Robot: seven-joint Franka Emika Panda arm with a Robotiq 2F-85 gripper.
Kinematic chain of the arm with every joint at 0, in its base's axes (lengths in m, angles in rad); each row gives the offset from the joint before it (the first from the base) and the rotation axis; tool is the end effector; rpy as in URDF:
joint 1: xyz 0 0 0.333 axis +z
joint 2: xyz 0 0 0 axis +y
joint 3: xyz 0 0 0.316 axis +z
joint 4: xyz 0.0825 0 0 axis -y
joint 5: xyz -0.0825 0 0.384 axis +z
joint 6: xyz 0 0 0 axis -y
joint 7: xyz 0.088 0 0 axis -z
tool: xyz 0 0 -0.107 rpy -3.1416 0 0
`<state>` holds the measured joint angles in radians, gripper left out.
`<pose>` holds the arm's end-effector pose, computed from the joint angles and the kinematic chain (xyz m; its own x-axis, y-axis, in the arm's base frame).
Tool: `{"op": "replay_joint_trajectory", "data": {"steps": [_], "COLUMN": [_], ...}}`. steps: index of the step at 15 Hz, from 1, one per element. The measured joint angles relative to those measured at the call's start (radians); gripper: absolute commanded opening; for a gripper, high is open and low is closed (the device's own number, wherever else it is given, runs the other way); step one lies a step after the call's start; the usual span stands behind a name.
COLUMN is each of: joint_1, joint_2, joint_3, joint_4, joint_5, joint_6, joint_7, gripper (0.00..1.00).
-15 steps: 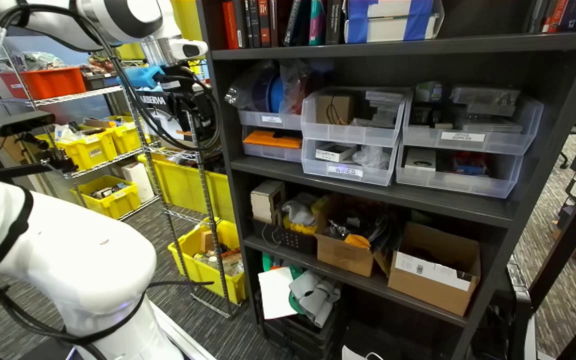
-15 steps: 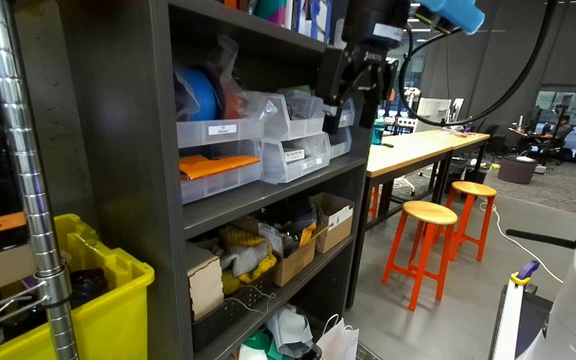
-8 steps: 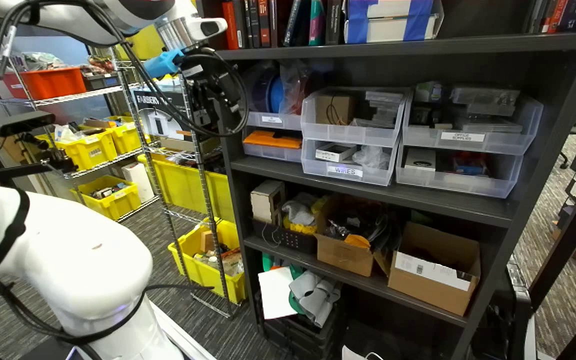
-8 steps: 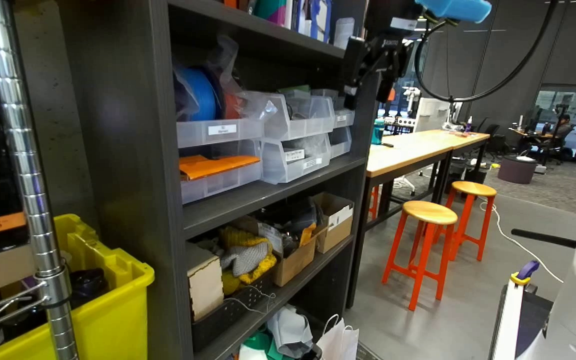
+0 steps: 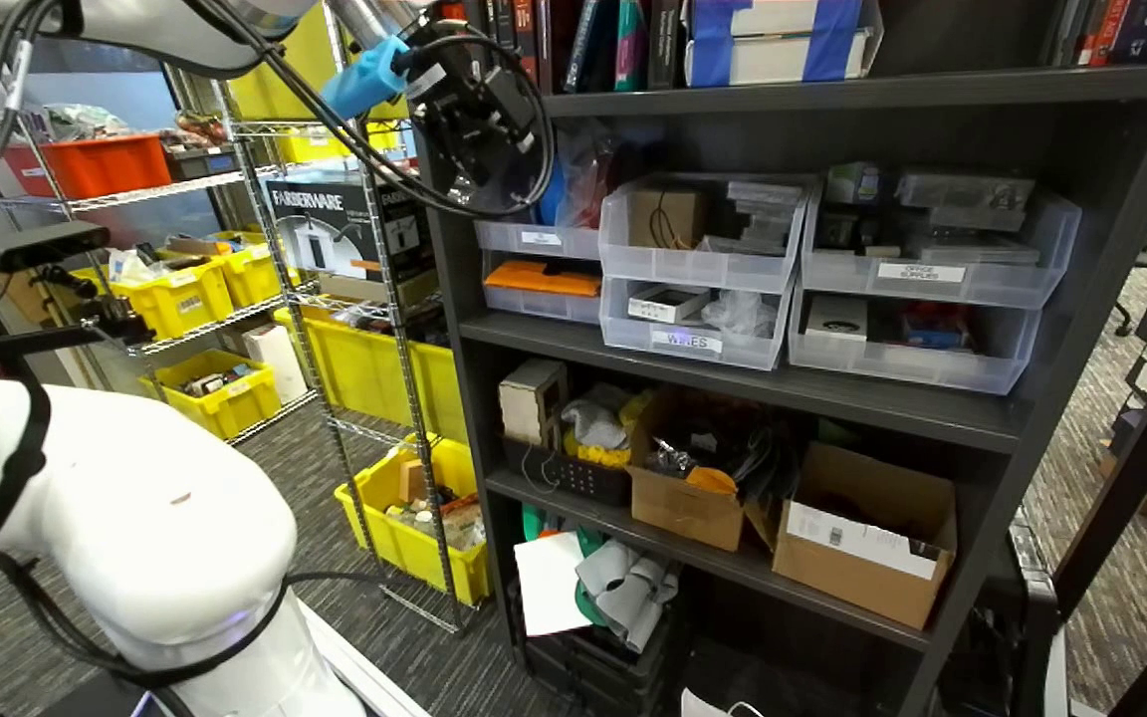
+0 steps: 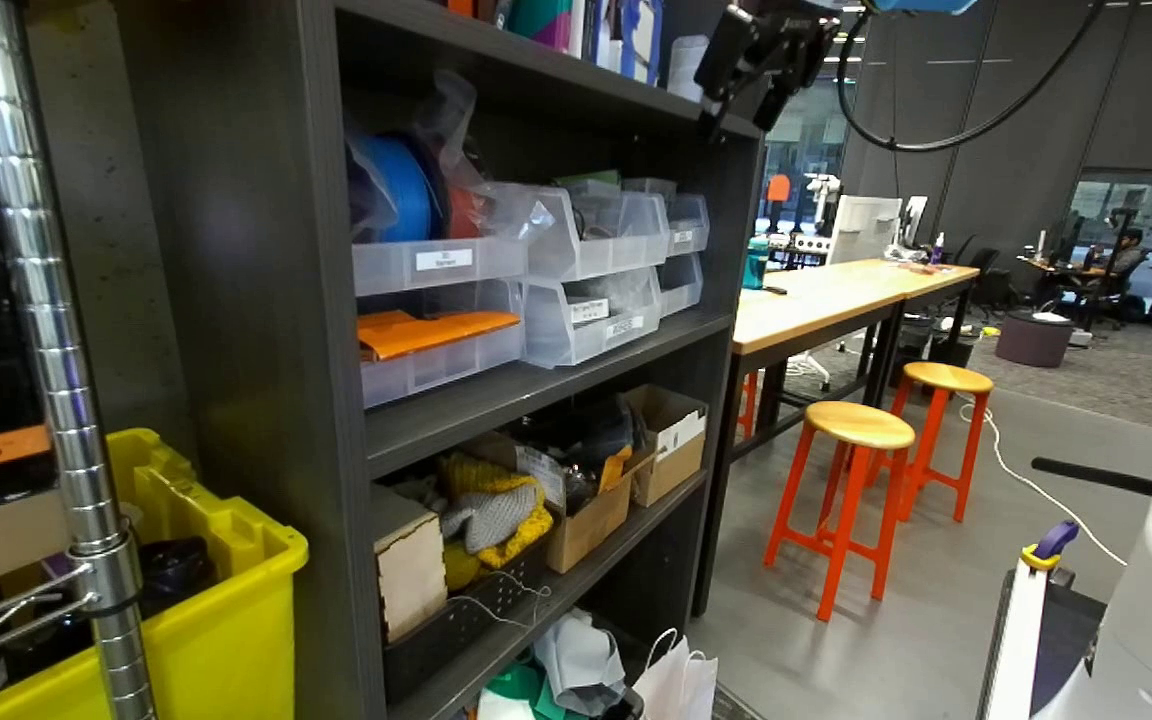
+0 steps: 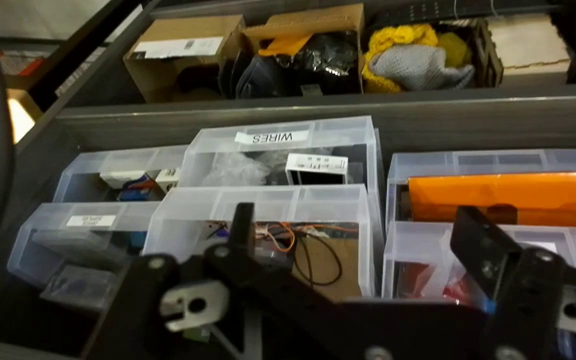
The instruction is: Move the green and purple book to the right side of the shelf.
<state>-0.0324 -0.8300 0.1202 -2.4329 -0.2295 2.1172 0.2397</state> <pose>0.3381 0.0323 0.6271 0.8513 -0.0287 0.5238 -0.1519 -0.9692 0.1938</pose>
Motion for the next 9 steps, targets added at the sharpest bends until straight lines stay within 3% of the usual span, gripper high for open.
{"op": "replay_joint_trajectory", "data": {"steps": [9], "joint_1": [-0.064], "joint_2": [0.015], "joint_3": [-0.014], "joint_4": [0.034], "joint_5": [-0.024], "joint_6": [0.265], "joint_7": [-0.061], "gripper": [1.00]}}
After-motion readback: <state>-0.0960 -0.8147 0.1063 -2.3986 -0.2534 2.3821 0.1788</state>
